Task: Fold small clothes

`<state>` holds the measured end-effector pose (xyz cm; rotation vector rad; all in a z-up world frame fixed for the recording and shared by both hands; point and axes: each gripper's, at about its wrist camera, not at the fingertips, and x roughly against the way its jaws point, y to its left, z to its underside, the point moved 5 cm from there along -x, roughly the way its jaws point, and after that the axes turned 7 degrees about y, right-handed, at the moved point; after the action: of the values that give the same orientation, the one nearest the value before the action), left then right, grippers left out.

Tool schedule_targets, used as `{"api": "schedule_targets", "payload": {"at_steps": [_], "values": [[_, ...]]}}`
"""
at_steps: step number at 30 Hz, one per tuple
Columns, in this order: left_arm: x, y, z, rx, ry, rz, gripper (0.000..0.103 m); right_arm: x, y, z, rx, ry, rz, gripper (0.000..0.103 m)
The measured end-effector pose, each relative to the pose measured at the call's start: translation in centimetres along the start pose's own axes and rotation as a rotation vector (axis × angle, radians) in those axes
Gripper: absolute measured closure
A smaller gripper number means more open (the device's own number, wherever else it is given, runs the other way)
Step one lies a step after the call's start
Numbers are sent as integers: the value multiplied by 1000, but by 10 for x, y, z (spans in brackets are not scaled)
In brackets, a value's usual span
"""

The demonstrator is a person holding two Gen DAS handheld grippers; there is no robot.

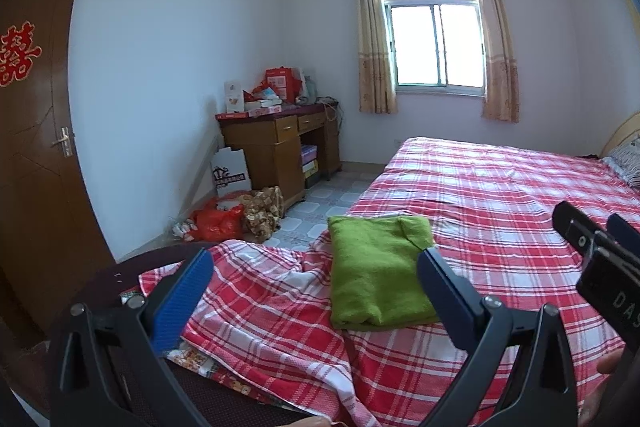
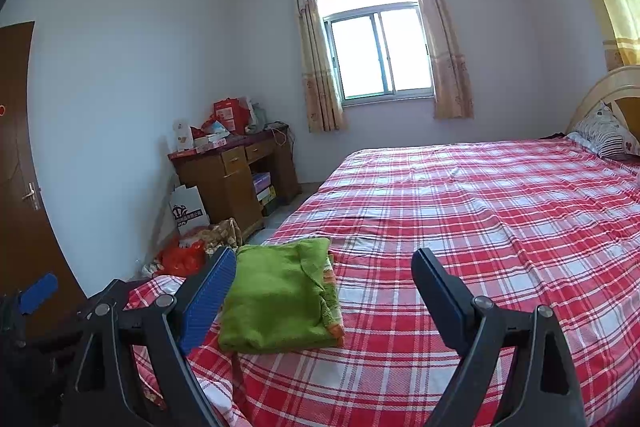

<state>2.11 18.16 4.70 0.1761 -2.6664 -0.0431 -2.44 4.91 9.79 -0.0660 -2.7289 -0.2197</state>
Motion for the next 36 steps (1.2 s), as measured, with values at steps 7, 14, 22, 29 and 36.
{"api": "schedule_targets", "payload": {"at_steps": [7, 14, 22, 29, 36], "values": [[-3, -1, 1, -17, -2, -36, 0, -4, -2, 4, -3, 12, 5, 13], [-7, 0, 2, -7, 11, -50, 0, -6, -3, 6, -7, 18, 6, 13], [-7, 2, 1, 1, 10, -49, 0, -8, -5, 10, -17, 30, 3, 13], [-8, 0, 2, 2, 11, -42, 0, -9, -7, 9, -21, 26, 5, 13], [-16, -1, 6, 18, 64, 20, 0, -11, -5, 12, -22, 41, 0, 13]]}}
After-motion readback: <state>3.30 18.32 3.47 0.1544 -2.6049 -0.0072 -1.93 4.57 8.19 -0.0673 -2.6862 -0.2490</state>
